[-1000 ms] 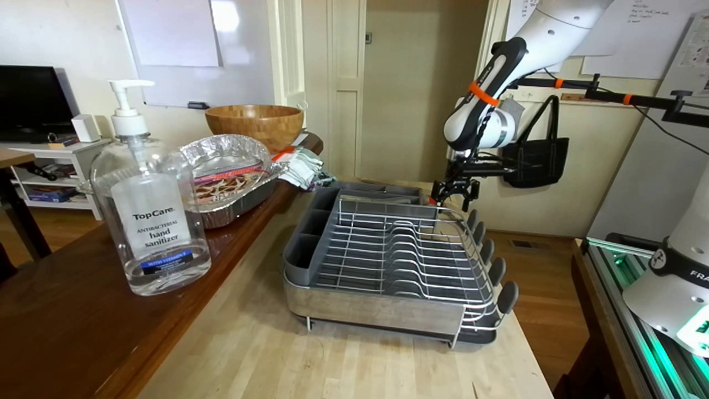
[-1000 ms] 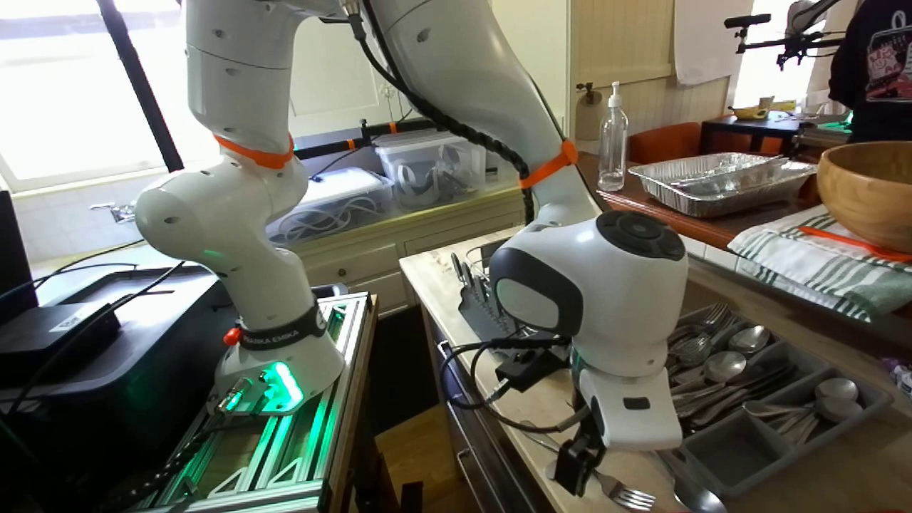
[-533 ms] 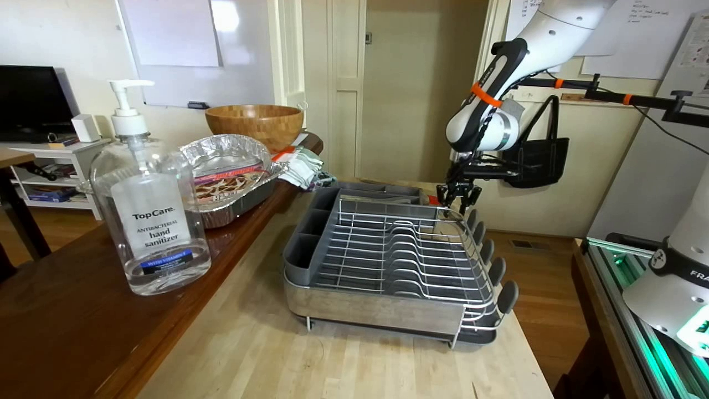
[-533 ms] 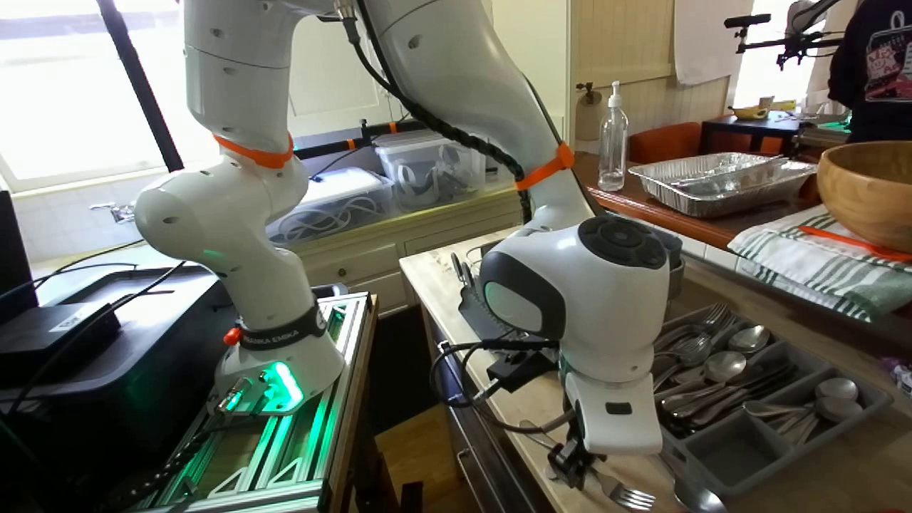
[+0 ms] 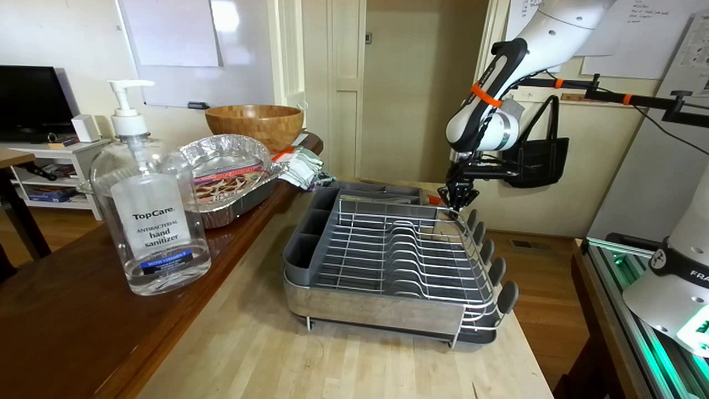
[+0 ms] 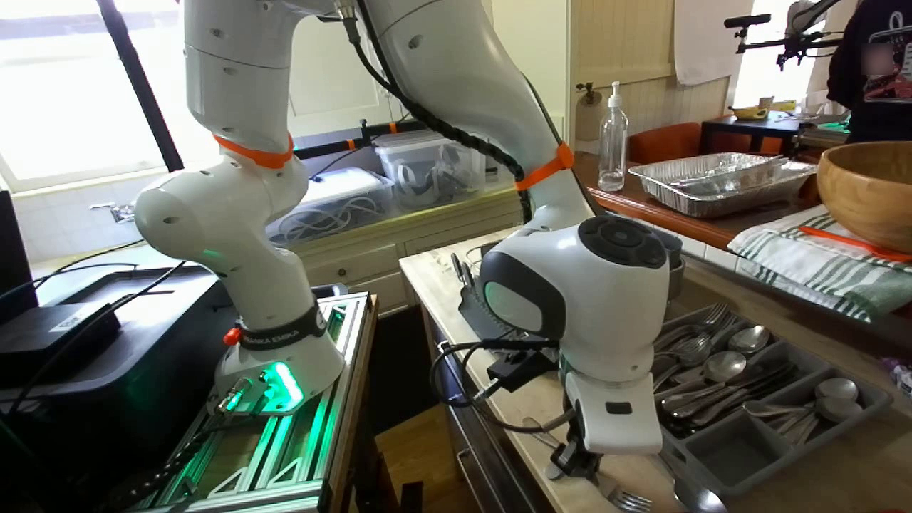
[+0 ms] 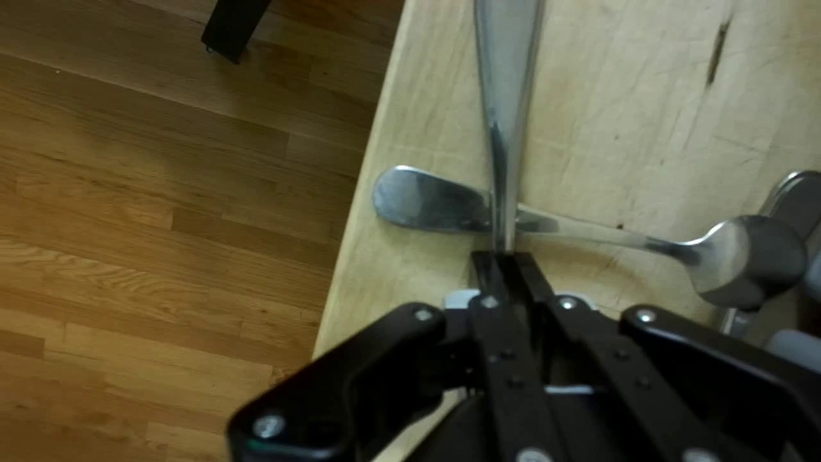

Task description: Place the fork and one spoon in the cutlery rack

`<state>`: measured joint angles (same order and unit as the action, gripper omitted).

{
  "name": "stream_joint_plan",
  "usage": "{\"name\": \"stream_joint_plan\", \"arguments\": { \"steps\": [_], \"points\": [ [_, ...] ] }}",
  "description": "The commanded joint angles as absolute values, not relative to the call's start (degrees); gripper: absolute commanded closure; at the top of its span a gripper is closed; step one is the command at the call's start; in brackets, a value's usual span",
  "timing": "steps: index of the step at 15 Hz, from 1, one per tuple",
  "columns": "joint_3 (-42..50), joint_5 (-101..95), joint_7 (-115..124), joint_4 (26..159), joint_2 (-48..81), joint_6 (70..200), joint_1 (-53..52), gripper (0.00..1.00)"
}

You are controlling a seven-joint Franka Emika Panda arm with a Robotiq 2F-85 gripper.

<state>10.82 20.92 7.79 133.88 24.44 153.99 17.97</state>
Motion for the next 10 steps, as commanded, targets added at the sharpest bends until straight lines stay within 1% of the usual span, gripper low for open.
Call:
{"name": "stream_joint_plan", "arguments": {
  "steps": [1, 5, 7, 10],
  "points": [
    [11.43, 19.70, 8.57, 137.02, 20.67, 155.25, 16.69, 0.98],
    [15.35, 11.60, 9.87, 142.10, 12.36, 155.22, 12.70, 0.98],
    [19.04, 0.68, 10.62, 142.01, 9.45, 151.57, 10.10, 0.98],
    [17.78, -5.66, 4.85, 139.24, 6.83, 146.20, 11.77, 0.98]
  ]
}}
